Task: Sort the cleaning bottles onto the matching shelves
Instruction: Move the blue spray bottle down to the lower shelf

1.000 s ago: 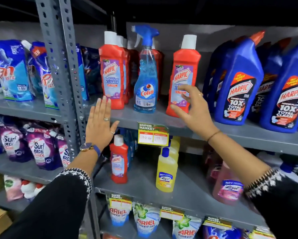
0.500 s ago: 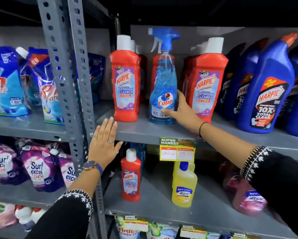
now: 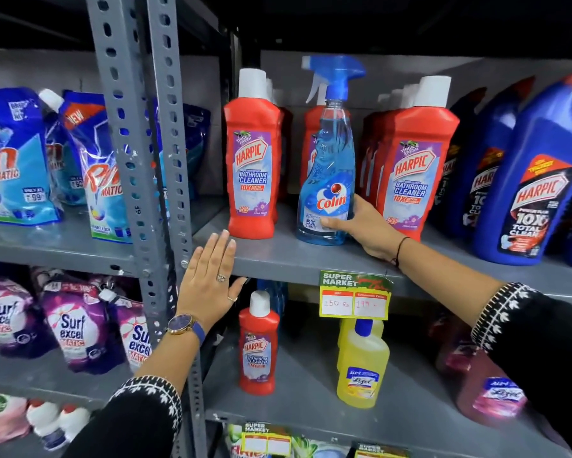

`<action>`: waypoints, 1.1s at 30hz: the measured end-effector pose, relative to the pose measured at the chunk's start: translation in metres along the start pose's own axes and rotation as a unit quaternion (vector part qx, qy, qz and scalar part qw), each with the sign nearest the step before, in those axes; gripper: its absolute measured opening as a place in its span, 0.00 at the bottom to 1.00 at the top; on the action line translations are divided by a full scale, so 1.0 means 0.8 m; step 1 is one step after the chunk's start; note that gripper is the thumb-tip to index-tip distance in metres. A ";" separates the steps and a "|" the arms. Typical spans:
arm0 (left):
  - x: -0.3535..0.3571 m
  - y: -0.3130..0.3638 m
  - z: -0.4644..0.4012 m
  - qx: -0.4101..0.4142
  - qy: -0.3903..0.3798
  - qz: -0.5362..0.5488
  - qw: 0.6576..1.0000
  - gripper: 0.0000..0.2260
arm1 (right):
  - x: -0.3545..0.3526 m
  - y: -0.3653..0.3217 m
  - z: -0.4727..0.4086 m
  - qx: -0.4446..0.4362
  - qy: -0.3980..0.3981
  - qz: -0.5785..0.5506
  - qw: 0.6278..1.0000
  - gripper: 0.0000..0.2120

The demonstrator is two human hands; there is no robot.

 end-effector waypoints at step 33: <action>0.002 0.002 0.002 0.015 0.013 0.000 1.000 0.27 | 0.041 -0.067 0.039 0.022 -0.048 -0.002 0.999 0.17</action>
Point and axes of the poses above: each hand's wrist, its own z-axis away from the middle knuckle, its own x-axis out of the palm, y = z × x, the point moved 8 cm from there along -z, towards the middle knuckle, and after that the axes turned 15 degrees about -x, right-handed, at the moved point
